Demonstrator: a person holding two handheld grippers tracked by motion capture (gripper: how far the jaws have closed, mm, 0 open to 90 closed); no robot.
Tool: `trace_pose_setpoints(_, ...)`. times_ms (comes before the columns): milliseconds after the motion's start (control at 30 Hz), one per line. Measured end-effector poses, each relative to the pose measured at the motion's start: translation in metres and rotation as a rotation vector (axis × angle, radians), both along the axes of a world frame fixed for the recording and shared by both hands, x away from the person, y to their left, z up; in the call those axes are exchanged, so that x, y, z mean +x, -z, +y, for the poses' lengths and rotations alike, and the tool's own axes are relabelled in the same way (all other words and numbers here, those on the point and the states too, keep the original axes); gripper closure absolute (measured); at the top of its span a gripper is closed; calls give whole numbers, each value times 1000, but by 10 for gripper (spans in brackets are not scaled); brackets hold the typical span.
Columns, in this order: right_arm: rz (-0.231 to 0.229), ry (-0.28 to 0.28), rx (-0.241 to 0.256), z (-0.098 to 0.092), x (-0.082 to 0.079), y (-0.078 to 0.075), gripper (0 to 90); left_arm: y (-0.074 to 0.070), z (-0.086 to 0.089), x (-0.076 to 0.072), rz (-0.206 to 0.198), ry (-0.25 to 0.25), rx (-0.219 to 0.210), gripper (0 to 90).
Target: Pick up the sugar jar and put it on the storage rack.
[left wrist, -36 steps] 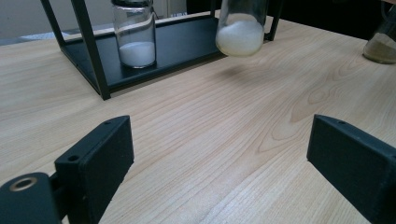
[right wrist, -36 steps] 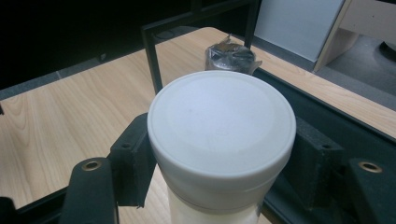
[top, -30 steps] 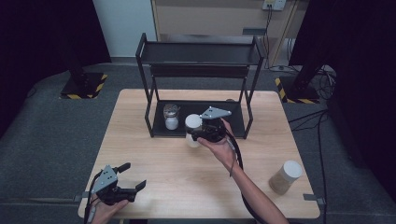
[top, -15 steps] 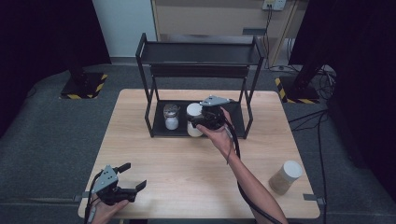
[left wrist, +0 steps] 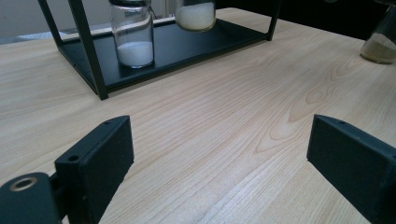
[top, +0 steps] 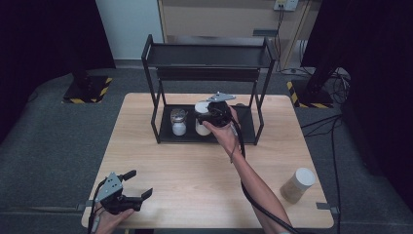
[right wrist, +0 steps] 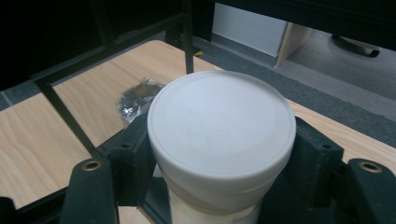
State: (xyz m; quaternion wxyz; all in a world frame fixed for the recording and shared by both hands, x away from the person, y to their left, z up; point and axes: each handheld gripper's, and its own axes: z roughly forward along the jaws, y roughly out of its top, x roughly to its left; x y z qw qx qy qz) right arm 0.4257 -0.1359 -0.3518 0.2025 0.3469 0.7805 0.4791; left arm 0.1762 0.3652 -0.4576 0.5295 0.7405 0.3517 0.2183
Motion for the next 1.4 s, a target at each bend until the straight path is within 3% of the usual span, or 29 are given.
trace_pose_setpoints(400, 12, 33, -4, 9, 14, 12, 335, 0, 0, 0, -2, 4, 1, 65)
trace_pose_setpoints(1400, 47, 56, -3, 11, 20, 31, 335, 0, 0, 0, -5, 7, 2, 65)
